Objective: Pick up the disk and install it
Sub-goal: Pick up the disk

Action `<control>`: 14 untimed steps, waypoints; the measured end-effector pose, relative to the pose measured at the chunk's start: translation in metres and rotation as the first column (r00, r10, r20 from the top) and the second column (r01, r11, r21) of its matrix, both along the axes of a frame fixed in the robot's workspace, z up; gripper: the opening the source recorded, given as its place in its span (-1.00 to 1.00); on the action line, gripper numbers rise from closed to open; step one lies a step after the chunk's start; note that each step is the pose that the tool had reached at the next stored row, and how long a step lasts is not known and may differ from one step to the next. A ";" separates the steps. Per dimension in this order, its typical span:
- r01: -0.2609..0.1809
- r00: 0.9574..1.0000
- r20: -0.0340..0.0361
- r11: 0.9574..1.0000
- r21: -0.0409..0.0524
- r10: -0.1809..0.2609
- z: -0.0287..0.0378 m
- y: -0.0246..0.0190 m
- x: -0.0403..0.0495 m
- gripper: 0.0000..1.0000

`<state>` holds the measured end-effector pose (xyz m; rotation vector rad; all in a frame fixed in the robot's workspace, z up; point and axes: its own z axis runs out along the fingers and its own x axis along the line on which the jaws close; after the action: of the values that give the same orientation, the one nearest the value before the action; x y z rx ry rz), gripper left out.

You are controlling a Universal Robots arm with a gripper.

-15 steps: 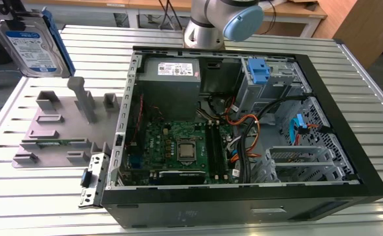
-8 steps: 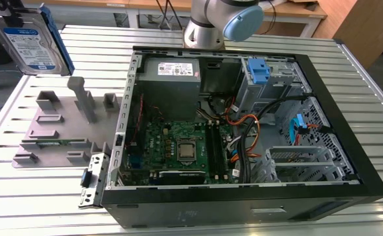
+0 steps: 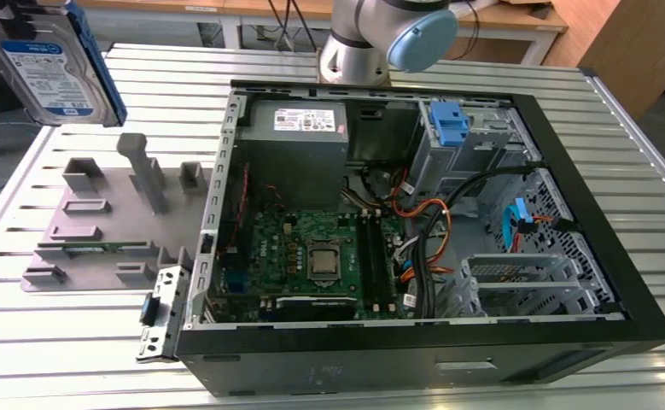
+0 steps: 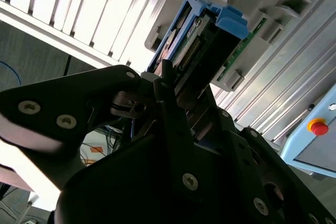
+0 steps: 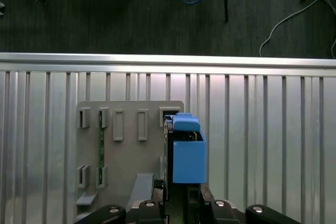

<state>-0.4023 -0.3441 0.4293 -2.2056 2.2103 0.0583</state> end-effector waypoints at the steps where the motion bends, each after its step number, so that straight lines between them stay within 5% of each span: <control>1: 0.000 1.000 0.000 1.000 0.000 0.000 0.0011 0.0000 0.0000 -0.30; 14: 0.000 1.000 0.000 1.000 0.000 0.000 0.0084 0.0000 0.0000 -0.30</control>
<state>-0.4024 -0.3441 0.4376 -2.2055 2.2104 0.0583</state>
